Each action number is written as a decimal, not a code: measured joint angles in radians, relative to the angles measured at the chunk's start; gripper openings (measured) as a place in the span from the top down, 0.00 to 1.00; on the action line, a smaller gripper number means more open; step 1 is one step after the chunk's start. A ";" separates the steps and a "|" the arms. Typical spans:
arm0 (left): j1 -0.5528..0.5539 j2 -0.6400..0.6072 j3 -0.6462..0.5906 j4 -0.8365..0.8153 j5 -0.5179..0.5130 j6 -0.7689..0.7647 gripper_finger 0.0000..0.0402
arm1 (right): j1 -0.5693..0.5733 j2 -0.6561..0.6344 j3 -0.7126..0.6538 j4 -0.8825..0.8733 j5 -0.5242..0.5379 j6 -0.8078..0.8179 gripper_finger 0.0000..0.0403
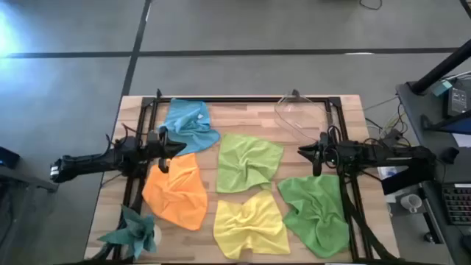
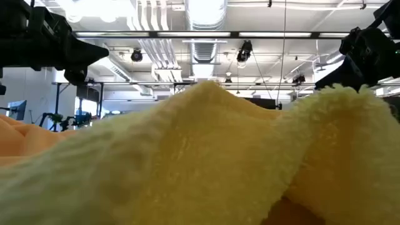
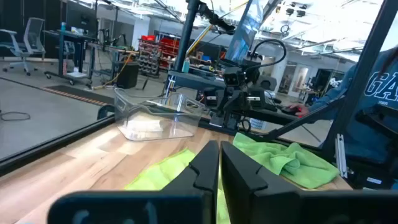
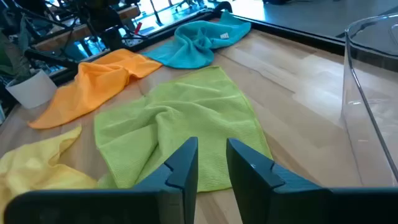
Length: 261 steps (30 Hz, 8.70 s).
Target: Fold microfiber towels
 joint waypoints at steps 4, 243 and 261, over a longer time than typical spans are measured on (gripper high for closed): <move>0.000 0.000 0.000 0.000 0.000 0.000 1.00 | 0.000 0.000 0.000 0.000 0.000 0.000 0.80; 0.000 0.031 0.000 0.322 -0.077 -0.124 0.97 | 0.162 1.435 0.674 0.048 -0.296 0.300 0.98; 0.000 0.234 0.001 0.556 -0.116 -0.162 0.64 | 0.164 1.295 0.675 0.045 -0.296 0.341 0.98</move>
